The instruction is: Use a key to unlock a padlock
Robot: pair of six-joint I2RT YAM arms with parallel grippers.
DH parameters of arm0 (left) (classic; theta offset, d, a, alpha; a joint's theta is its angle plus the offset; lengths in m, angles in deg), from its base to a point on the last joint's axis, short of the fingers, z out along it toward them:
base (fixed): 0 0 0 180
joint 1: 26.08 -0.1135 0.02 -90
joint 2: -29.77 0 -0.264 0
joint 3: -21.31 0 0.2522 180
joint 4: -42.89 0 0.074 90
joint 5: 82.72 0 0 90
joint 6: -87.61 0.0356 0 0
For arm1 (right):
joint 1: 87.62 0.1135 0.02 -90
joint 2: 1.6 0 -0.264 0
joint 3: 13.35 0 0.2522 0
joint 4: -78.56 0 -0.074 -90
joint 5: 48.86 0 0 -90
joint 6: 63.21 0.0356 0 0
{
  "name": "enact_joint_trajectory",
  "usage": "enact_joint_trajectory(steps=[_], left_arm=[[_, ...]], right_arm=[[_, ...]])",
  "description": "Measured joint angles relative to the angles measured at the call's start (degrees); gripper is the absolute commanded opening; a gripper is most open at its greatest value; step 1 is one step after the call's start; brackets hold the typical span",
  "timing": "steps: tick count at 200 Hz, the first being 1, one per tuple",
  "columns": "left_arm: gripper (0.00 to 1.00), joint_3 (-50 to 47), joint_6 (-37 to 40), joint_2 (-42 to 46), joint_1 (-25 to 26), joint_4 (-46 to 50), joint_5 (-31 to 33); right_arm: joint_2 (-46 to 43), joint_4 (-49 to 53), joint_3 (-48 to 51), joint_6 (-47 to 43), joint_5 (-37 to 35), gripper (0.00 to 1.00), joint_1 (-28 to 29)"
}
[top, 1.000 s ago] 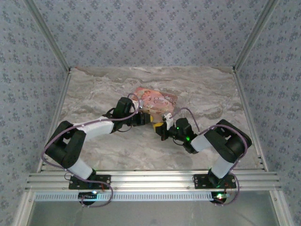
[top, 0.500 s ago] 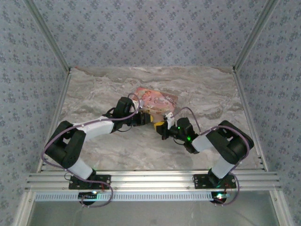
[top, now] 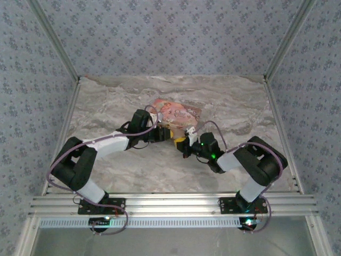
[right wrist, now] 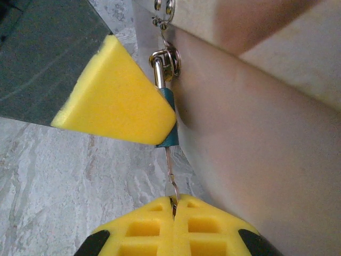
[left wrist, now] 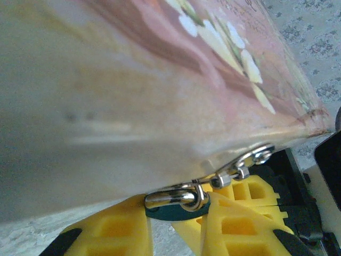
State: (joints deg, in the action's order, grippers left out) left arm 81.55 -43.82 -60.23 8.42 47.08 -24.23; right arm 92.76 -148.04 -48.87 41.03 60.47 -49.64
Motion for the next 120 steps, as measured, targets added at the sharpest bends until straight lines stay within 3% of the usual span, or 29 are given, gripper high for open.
enact_joint_trajectory(steps=[120], left_arm=[[0.22, 0.37, -0.07, 0.35, -0.70, 0.52, 1.51]], right_arm=[[-0.74, 8.02, -4.44, -6.21, -0.74, 0.00, -0.46]])
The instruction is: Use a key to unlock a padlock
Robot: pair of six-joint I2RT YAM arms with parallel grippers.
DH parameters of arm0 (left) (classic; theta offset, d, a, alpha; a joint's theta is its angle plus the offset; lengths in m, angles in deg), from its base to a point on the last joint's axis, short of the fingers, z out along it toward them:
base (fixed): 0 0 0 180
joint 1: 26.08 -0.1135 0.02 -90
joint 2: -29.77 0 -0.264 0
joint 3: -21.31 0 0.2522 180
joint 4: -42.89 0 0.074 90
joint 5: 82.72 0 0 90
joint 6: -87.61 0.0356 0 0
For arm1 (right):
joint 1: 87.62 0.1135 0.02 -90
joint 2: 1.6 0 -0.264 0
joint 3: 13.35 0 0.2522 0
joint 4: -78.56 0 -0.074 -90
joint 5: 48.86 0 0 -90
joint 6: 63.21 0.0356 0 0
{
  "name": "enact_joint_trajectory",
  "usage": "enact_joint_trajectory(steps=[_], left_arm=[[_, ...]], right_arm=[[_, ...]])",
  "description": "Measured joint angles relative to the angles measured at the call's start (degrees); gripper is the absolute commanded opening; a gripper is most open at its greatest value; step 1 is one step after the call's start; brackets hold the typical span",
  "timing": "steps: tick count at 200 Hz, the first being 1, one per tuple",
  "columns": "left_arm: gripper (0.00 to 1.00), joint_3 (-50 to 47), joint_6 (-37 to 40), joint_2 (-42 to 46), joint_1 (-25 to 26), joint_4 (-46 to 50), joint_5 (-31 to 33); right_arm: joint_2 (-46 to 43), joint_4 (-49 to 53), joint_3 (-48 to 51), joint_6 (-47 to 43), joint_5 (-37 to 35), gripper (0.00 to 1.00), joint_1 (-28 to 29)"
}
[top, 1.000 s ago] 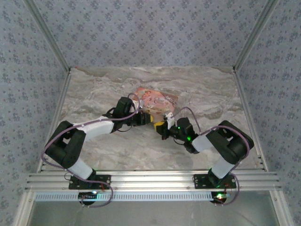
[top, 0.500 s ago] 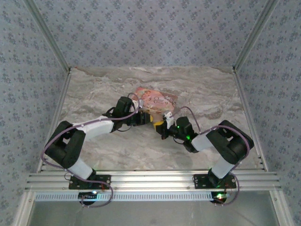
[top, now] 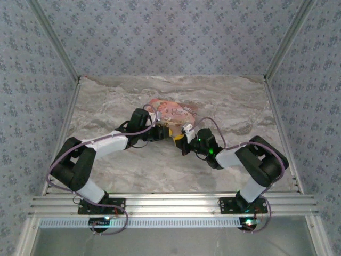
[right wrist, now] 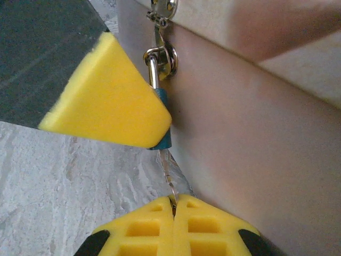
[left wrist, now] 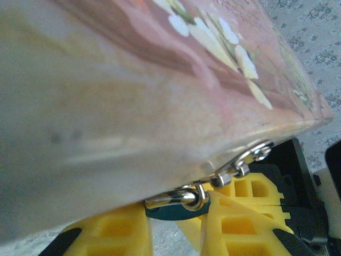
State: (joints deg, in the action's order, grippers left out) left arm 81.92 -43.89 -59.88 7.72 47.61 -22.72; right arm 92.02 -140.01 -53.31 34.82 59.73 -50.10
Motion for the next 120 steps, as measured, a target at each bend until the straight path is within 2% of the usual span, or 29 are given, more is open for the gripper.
enact_joint_trajectory(steps=[61, 120], left_arm=[[0.22, 0.00, -0.17, 0.00, 0.00, -0.02, 0.02], [0.22, 0.00, -0.17, 0.00, -0.04, 0.02, 0.31]], right_arm=[[0.59, -0.17, -0.37, -1.66, 0.42, 0.00, -0.61], [1.88, -1.46, -0.79, -0.33, 4.31, 0.00, -1.95]])
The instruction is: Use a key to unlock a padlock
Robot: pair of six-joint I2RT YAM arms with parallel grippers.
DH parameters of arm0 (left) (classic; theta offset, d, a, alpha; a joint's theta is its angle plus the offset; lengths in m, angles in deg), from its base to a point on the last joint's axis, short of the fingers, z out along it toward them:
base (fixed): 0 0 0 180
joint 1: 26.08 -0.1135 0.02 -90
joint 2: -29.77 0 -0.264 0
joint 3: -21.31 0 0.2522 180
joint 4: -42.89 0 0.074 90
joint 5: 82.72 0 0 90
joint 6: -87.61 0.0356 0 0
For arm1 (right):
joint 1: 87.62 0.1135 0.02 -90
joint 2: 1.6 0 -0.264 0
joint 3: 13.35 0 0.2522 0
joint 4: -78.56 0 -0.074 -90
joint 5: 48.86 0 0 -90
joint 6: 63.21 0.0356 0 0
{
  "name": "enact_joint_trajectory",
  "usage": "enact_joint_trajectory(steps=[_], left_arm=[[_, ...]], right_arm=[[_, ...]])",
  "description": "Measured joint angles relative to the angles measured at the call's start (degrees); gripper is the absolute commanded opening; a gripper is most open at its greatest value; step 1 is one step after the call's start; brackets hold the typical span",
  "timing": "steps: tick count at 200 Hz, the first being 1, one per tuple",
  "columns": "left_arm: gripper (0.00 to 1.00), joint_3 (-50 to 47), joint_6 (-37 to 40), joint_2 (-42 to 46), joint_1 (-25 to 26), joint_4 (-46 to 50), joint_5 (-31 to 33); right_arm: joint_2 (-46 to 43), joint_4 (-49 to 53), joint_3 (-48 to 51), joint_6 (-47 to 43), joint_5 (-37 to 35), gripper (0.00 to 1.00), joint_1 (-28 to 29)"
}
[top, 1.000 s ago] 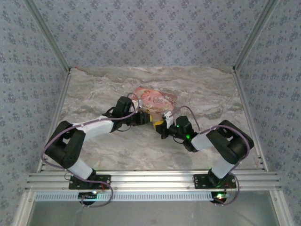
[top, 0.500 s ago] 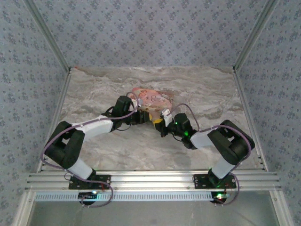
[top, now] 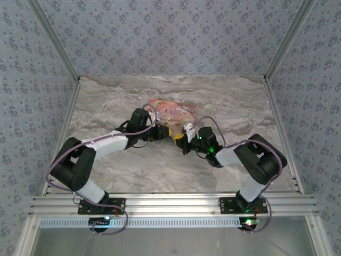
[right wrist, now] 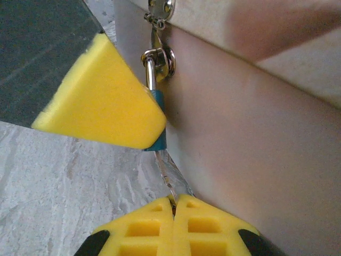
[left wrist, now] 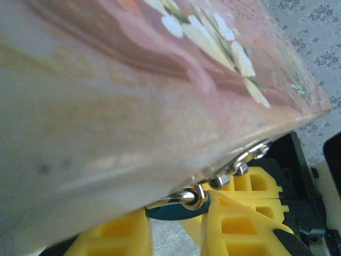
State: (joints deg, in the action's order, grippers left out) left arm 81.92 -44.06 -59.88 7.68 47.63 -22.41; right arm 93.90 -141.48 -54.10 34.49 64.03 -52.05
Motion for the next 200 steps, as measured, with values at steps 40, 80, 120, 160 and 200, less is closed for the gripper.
enact_joint_trajectory(steps=[40, 80, 120, 160, 200], left_arm=[[0.22, 0.02, -0.02, 0.00, 0.00, -0.15, 0.42], [0.22, 0.04, -0.07, 0.00, -0.13, -0.17, 0.81], [0.22, 0.04, -0.66, 0.00, -0.44, -0.48, 1.20], [0.22, 0.04, -1.05, 0.00, -0.44, -0.63, 1.62], [0.22, 0.04, -1.07, -0.02, -0.44, -1.22, 1.75]], right_arm=[[0.81, -0.44, -0.61, 1.53, 2.54, 0.00, -0.83], [1.51, -0.24, -1.46, 2.38, 3.50, 0.00, -0.85], [2.49, 0.52, -2.71, 2.82, 3.58, 0.00, -0.83], [3.26, 0.48, -3.39, 3.91, 4.04, 0.00, -0.83], [3.30, 0.50, -3.74, 6.08, 5.44, 0.00, -1.29]])
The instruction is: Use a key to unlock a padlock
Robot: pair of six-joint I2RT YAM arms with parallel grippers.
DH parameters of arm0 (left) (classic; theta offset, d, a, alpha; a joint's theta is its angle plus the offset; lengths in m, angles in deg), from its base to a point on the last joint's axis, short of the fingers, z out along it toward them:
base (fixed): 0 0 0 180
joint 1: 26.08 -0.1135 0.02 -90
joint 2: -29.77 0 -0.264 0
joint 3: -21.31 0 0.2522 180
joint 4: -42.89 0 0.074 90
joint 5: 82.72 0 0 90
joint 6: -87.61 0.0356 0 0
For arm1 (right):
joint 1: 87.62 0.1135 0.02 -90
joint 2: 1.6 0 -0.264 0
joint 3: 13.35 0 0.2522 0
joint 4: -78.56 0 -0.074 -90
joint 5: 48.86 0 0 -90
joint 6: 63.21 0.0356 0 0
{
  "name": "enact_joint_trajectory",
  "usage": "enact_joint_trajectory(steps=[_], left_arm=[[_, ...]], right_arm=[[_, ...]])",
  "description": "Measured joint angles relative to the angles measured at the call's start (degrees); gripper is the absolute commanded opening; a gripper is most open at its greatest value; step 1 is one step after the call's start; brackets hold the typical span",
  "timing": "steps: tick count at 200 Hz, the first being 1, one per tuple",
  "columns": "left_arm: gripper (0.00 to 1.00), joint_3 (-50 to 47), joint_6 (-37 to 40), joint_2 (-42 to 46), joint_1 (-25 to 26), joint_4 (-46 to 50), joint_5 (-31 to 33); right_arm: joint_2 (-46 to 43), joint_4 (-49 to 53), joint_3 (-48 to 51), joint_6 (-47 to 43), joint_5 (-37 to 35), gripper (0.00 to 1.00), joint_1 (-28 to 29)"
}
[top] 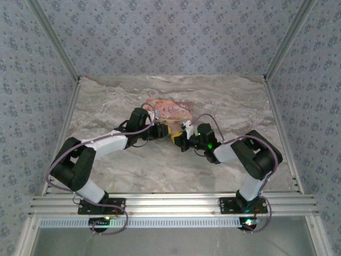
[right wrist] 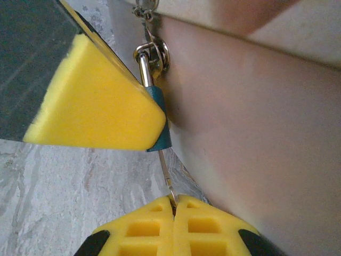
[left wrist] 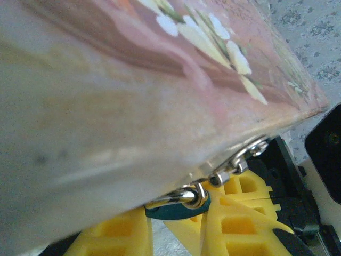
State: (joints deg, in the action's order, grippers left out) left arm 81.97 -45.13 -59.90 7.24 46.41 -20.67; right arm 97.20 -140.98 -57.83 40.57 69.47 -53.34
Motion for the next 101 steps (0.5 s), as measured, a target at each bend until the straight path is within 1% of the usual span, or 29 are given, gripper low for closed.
enact_joint_trajectory(steps=[64, 101], left_arm=[[0.22, 0.02, 0.22, 0.00, 0.00, -0.39, 0.33], [0.22, 0.02, 0.22, 0.00, 0.00, -0.42, 0.33]], right_arm=[[0.00, -0.13, -0.20, 2.49, 3.06, 0.00, -1.33], [0.00, -0.02, -0.28, 2.56, 3.41, 0.00, -1.42]])
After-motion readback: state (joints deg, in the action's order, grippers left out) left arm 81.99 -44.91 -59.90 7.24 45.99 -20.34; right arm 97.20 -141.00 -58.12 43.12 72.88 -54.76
